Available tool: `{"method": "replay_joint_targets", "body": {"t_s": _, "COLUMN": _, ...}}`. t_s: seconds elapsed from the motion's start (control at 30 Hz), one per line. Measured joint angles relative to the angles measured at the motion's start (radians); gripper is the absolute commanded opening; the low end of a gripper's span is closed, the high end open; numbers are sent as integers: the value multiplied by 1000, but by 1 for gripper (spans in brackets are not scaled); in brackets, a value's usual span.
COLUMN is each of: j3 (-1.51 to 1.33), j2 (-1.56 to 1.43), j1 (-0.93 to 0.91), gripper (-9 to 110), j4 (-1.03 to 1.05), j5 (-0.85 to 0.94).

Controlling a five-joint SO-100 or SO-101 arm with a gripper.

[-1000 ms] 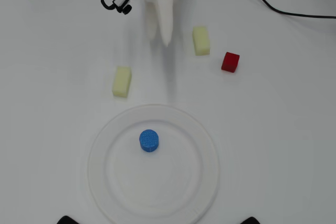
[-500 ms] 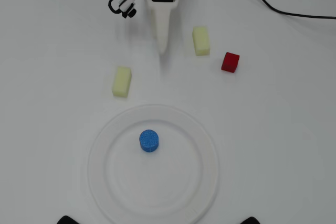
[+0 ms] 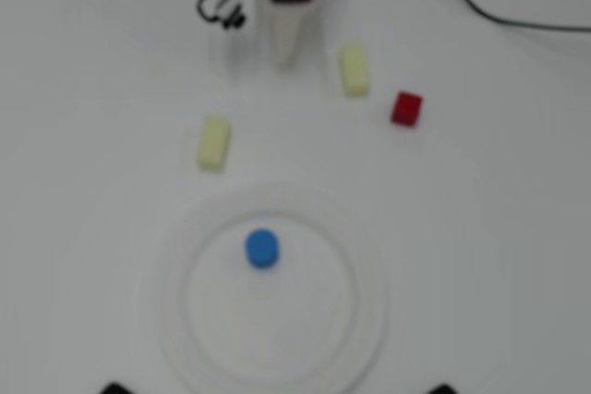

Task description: Grasp a blue block and put it in the dish.

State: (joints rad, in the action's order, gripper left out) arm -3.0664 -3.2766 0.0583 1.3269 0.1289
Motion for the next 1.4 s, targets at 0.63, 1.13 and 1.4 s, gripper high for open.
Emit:
{"method": "replay_joint_targets", "body": {"t_s": 0.63, "j3": 0, "j2": 0, "j1": 0, "gripper": 0, "j4": 0, "j5": -3}}
{"method": "replay_joint_targets", "body": {"t_s": 1.13, "j3": 0, "j2": 0, "j1": 0, "gripper": 0, "j4": 0, "j5": -3}}
{"method": "replay_joint_targets", "body": {"t_s": 1.4, "j3": 0, "j2": 0, "j1": 0, "gripper": 0, "j4": 0, "j5": -3}}
